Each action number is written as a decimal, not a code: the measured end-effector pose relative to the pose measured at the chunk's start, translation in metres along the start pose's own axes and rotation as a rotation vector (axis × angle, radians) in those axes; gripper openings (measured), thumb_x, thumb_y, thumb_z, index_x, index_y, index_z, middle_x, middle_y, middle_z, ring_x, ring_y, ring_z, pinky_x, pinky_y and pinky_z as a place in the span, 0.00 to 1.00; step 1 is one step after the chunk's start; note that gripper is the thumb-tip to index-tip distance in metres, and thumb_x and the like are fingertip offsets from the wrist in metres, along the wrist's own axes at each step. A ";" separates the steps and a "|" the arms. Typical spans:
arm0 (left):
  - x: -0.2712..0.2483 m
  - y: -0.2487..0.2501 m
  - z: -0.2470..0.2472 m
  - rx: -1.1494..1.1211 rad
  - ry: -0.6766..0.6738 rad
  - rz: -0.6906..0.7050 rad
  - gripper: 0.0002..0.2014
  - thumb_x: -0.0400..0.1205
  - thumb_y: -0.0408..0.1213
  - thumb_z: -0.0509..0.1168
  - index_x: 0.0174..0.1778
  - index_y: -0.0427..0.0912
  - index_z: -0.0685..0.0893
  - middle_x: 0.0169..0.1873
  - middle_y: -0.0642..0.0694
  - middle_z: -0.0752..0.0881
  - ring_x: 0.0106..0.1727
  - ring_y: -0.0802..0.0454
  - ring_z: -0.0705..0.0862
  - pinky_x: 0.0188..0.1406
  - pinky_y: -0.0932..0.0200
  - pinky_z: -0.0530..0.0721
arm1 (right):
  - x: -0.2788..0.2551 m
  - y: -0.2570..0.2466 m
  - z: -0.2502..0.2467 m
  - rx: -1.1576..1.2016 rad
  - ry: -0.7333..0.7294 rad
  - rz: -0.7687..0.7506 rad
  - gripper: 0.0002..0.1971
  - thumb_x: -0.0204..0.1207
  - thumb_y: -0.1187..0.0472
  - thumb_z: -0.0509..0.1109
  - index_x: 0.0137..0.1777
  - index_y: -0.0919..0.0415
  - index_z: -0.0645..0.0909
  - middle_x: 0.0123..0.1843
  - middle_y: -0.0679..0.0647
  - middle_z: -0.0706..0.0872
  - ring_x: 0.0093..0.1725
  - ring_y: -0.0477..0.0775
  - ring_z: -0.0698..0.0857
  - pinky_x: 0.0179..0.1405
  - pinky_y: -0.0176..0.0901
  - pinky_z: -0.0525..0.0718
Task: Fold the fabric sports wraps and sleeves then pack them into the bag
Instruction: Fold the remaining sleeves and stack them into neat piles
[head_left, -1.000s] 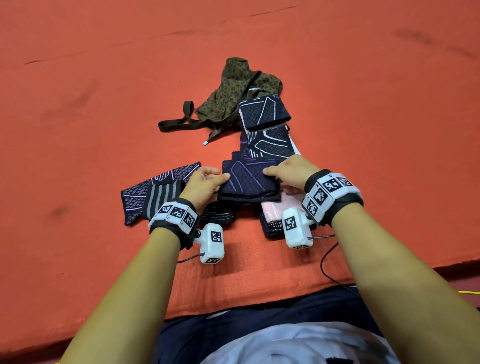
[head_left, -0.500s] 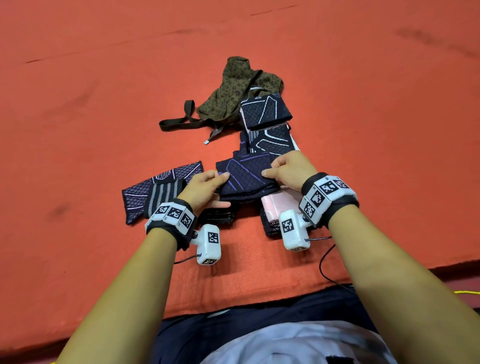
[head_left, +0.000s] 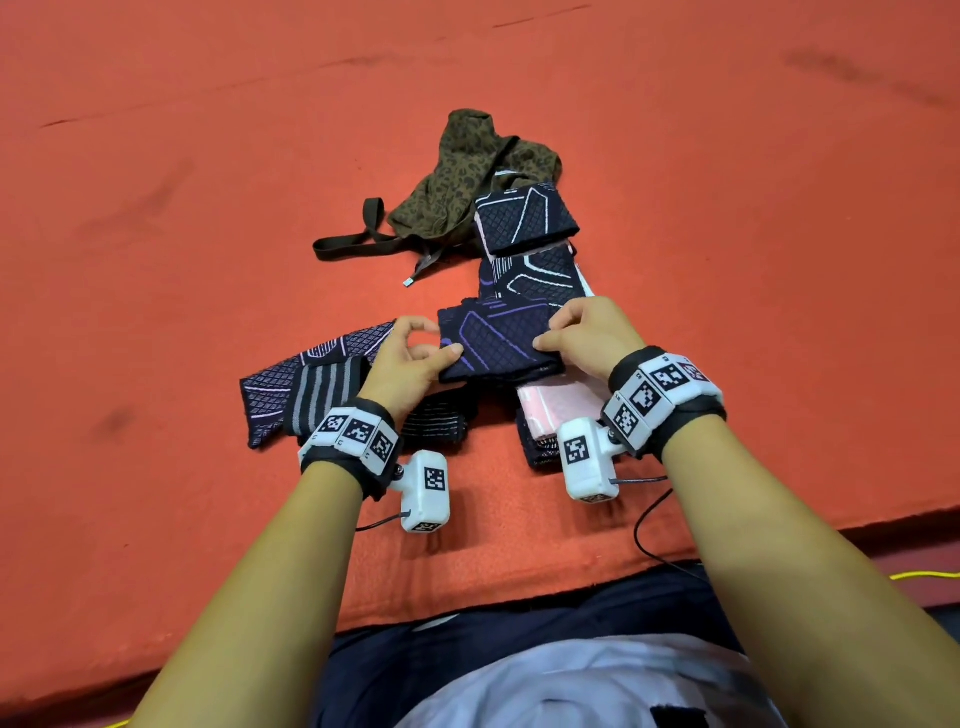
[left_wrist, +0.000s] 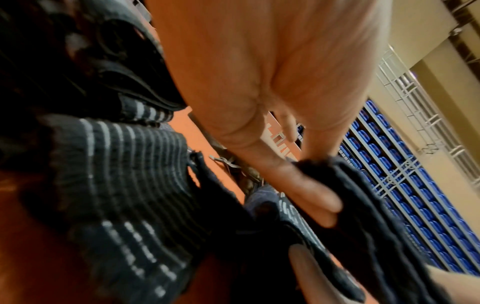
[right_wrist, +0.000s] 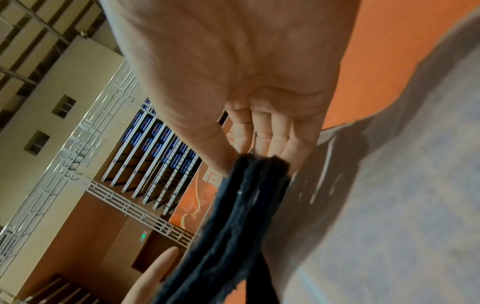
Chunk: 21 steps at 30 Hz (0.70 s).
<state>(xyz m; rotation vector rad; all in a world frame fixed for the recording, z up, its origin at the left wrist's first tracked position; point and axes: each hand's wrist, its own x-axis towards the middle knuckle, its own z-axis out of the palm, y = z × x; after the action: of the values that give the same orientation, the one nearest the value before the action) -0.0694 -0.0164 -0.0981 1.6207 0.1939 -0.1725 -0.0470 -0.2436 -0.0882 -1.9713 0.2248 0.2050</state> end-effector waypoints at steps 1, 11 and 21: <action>-0.002 0.005 0.002 -0.027 -0.025 0.028 0.19 0.81 0.25 0.71 0.63 0.48 0.76 0.35 0.42 0.88 0.38 0.47 0.88 0.43 0.47 0.91 | -0.001 0.000 -0.004 0.007 0.018 -0.010 0.14 0.66 0.66 0.81 0.36 0.53 0.77 0.34 0.49 0.80 0.35 0.54 0.80 0.40 0.49 0.80; -0.021 0.019 0.035 0.022 -0.276 -0.012 0.11 0.83 0.25 0.66 0.58 0.42 0.89 0.43 0.42 0.87 0.35 0.51 0.81 0.34 0.61 0.88 | -0.015 0.003 -0.033 -0.058 0.078 0.000 0.21 0.69 0.69 0.62 0.55 0.43 0.78 0.34 0.46 0.77 0.32 0.53 0.75 0.28 0.42 0.69; -0.021 0.003 0.048 0.148 -0.331 -0.044 0.09 0.83 0.26 0.67 0.52 0.43 0.87 0.44 0.35 0.76 0.39 0.41 0.73 0.32 0.60 0.88 | -0.022 0.014 -0.045 -0.291 0.019 0.094 0.16 0.71 0.68 0.63 0.54 0.49 0.79 0.40 0.48 0.80 0.37 0.53 0.78 0.28 0.43 0.68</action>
<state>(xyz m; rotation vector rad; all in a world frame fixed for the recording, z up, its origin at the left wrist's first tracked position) -0.0892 -0.0648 -0.0935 1.7084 -0.0386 -0.4942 -0.0701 -0.2894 -0.0771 -2.2541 0.3144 0.2934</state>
